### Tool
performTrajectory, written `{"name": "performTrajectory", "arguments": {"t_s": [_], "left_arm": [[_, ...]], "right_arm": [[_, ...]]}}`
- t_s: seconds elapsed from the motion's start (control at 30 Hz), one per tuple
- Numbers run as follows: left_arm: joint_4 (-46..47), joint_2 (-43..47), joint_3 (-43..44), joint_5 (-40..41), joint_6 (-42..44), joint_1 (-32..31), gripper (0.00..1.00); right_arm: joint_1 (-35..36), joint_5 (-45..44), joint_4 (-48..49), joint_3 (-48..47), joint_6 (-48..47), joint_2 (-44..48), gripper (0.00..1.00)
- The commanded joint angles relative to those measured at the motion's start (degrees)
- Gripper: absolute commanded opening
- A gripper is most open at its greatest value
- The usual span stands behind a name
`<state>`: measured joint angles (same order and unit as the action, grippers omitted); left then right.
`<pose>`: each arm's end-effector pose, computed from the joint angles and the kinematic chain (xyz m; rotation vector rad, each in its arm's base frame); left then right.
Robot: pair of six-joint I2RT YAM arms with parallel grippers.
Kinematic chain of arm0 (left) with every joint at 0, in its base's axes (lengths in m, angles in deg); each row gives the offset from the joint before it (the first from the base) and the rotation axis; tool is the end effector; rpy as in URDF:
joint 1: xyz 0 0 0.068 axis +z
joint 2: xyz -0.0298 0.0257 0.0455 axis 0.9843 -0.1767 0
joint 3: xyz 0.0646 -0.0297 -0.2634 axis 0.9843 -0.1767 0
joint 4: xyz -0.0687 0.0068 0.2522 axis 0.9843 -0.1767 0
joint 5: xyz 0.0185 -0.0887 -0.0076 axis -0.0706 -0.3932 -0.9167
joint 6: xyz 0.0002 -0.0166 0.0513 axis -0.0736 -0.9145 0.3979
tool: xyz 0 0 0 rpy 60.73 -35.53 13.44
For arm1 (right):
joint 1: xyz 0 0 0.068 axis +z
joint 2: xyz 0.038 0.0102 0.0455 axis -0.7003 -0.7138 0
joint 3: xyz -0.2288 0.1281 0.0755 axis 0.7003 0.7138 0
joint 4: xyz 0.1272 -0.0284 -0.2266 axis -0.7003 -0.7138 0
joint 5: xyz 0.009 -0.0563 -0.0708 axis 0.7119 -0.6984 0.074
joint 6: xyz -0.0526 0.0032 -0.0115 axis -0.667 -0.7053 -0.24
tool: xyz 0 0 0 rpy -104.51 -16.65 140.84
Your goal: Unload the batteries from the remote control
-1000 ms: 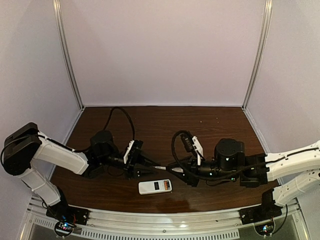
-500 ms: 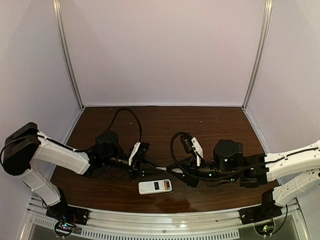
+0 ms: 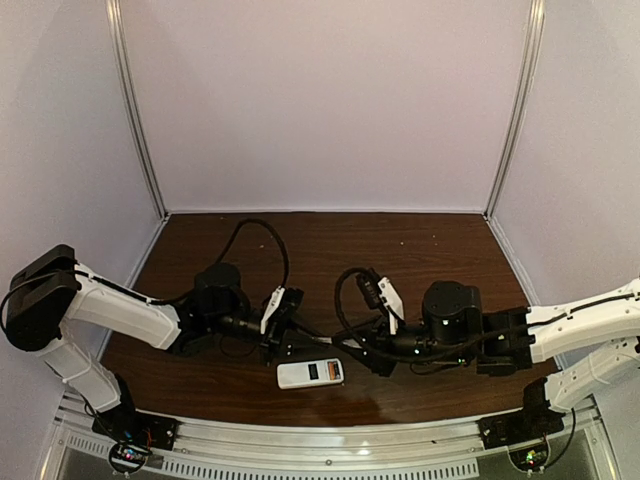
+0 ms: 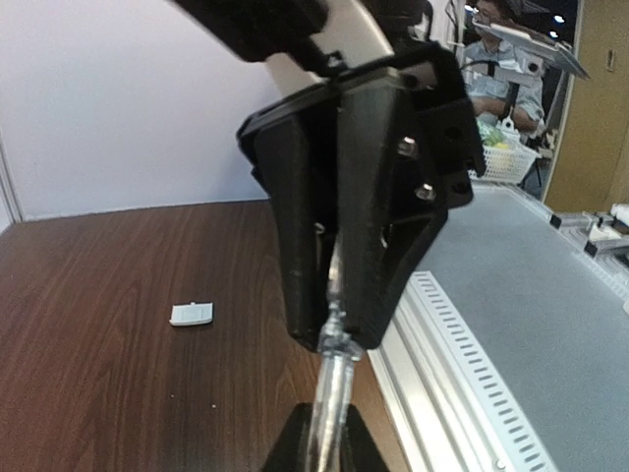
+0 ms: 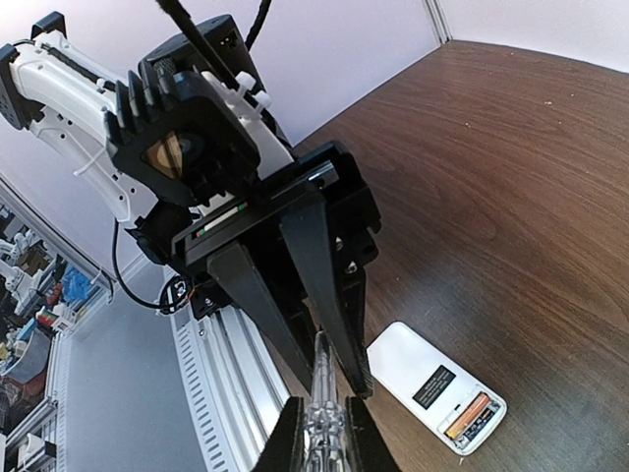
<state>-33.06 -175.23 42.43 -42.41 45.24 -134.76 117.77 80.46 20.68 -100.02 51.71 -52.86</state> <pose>0.1517 -0.2618 0.1941 1.3840 1.3215 -1.4287 0.0758 0.2623 0.2542 -0.8279 1.9344 1.2517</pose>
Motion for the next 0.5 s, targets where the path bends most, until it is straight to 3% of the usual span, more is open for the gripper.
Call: {"name": "performTrajectory", "arguments": {"t_s": [0.0, 0.2, 0.23, 0.3, 0.33, 0.37, 0.47], "left_arm": [[-0.7, 0.2, 2.0, 1.2, 1.7, -0.7, 0.00], [-1.0, 0.5, 1.9, 2.9, 2.0, -1.1, 0.00], [-0.9, 0.6, 1.8, 3.6, 2.1, -1.1, 0.00], [-0.8, 0.9, 1.5, 5.4, 2.2, -1.3, 0.00], [-0.6, 1.1, 1.3, 6.3, 2.1, -1.3, 0.00], [-0.5, 1.4, 1.1, 7.0, 2.1, -1.3, 0.00], [0.0, 1.9, 0.5, 8.8, 2.1, -1.4, 0.00]], "right_arm": [[0.5, -1.3, -0.4, -1.5, 0.0, -0.3, 0.00], [0.6, -3.0, -1.3, -1.5, 1.3, -0.1, 0.00], [0.6, -3.5, -1.5, -1.5, 1.9, 0.0, 0.07], [0.5, -4.1, -1.4, -1.2, 3.4, 0.3, 0.42], [0.5, -4.1, -1.4, -1.0, 4.1, 0.6, 0.52], [0.6, -4.1, -1.3, -0.9, 4.7, 0.8, 0.60], [0.5, -4.1, -1.1, -0.3, 5.9, 1.2, 0.64]]}}
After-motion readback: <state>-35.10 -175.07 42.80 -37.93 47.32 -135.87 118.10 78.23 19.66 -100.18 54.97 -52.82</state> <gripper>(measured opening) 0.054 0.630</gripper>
